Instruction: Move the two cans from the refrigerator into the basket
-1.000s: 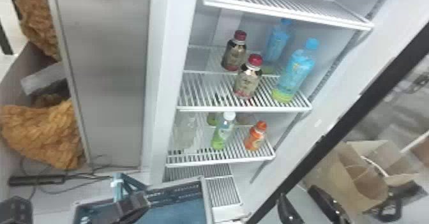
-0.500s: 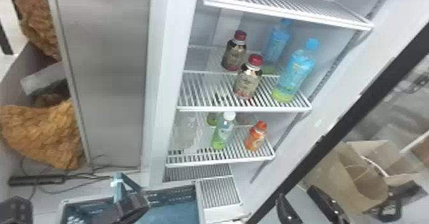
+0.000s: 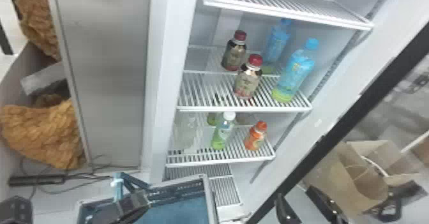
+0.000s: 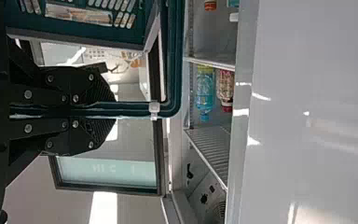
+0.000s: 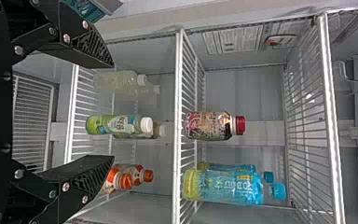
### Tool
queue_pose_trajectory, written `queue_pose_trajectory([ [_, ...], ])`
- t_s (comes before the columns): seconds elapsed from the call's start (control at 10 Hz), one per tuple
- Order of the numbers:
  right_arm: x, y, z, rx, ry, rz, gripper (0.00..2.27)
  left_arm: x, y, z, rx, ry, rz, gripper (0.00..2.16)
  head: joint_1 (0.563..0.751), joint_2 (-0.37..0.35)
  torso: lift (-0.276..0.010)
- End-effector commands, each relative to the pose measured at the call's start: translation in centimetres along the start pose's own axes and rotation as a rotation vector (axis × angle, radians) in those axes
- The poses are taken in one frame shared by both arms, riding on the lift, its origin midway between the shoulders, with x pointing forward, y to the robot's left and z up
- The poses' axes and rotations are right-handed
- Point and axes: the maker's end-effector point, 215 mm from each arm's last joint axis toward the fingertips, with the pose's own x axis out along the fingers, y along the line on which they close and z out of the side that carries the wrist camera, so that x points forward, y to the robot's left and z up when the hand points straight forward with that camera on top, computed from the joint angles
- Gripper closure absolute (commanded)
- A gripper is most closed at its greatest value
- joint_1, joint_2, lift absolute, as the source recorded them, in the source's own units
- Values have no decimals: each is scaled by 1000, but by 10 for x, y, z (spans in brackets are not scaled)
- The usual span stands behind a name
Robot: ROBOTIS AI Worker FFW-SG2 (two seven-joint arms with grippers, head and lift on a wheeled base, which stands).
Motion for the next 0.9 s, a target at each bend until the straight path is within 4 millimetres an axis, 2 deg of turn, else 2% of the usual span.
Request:
queue_pose_trajectory([
  [0.0,0,0,0,1,0,-1,387,0,0,-1,-2,1,0,1191,695,-350,-31],
  [0.8,2,-1,-1,4,0,1,387,3,-1,-1,2,8,-2,1191,695,-350,-31],
])
